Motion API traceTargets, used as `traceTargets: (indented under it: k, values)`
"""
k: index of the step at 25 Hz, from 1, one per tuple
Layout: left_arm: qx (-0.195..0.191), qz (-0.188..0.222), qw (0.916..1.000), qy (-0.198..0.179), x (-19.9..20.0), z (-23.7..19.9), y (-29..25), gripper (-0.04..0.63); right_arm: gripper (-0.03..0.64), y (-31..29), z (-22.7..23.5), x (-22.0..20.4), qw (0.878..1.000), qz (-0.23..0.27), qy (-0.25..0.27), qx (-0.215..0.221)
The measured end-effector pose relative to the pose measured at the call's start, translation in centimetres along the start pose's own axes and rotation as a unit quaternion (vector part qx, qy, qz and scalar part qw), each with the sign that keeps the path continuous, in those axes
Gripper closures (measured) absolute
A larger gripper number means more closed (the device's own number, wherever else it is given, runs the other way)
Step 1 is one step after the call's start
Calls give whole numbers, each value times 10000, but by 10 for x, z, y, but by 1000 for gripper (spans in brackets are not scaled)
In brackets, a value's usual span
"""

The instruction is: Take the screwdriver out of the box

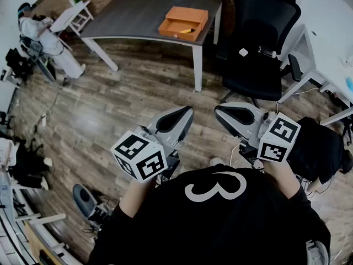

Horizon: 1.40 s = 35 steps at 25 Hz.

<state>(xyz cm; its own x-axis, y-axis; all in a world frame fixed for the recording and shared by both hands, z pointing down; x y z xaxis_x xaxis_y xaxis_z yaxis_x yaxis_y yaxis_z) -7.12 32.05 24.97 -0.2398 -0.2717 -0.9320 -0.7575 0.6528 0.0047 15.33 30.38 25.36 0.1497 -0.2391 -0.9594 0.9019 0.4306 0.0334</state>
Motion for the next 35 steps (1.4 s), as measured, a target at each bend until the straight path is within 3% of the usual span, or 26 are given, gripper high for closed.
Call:
traceTargets:
  k: [17,27,35]
  values:
    - [147,90,9999,14,-3,-29,29,583,615,-34,-12,-13,9998,-134,29,147]
    - [255,-78,9996,107,-2,-71,-5,583,615,-58,45,-11,9998,-115,-132,78]
    - [419,-240,9984,308,16,-144,-65,583,615,-105,131,3,9990,-233,-351,118]
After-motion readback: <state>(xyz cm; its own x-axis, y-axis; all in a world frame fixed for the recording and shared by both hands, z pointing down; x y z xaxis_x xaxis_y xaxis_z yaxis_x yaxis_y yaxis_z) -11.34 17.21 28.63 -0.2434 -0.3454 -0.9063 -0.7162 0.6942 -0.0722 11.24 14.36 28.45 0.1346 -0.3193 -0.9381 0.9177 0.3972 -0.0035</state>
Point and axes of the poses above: the fingertips, and each gripper's own axes: y backward along the fingers, z to its right, x out of its top, the point moved 10 cm from there along y, backward along the fingers, and after that the axes turned 7 degrees about z, right-handed, at the moved point
